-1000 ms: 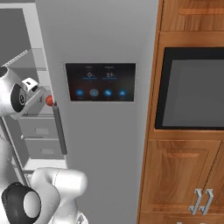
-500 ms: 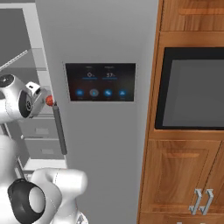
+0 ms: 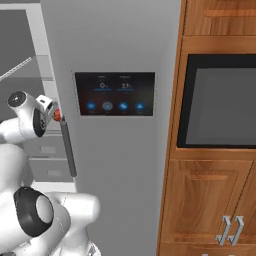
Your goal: Take the onion and onion out of the freezer and place them in the tupperware container on the counter. Then put the tupperware containing the vegetables back in the freezer.
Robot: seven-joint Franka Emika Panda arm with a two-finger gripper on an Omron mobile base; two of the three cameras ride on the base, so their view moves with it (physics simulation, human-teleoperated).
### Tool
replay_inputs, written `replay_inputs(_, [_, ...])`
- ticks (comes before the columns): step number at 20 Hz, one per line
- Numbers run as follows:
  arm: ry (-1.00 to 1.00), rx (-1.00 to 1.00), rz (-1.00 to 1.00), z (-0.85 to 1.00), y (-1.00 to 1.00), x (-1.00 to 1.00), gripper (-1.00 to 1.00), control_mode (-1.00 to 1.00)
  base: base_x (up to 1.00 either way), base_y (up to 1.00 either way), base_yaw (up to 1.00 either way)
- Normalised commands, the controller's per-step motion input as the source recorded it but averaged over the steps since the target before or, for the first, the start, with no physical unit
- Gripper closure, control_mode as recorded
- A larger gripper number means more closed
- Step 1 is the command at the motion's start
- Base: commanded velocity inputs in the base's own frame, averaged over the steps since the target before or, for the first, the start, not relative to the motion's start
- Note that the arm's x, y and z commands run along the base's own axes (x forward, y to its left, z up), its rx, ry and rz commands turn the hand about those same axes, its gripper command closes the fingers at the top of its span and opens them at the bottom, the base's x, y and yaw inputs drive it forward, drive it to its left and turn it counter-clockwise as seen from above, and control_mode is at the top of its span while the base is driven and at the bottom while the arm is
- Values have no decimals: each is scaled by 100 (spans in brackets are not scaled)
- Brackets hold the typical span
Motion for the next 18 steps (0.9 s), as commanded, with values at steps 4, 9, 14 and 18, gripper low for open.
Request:
replay_inputs(4, [-1, -2, -1, 0, 32, 38, -100, -100, 0, 0, 0])
replay_inputs(9, [-2, -2, -3, 0, 31, 43, -100, -100, 0, 0, 0])
replay_inputs(14, [-1, -2, -5, 0, 10, 47, -100, -100, 0, 0, 0])
replay_inputs(18, [0, 0, -5, -2, 0, 45, -100, -100, 0, 0, 0])
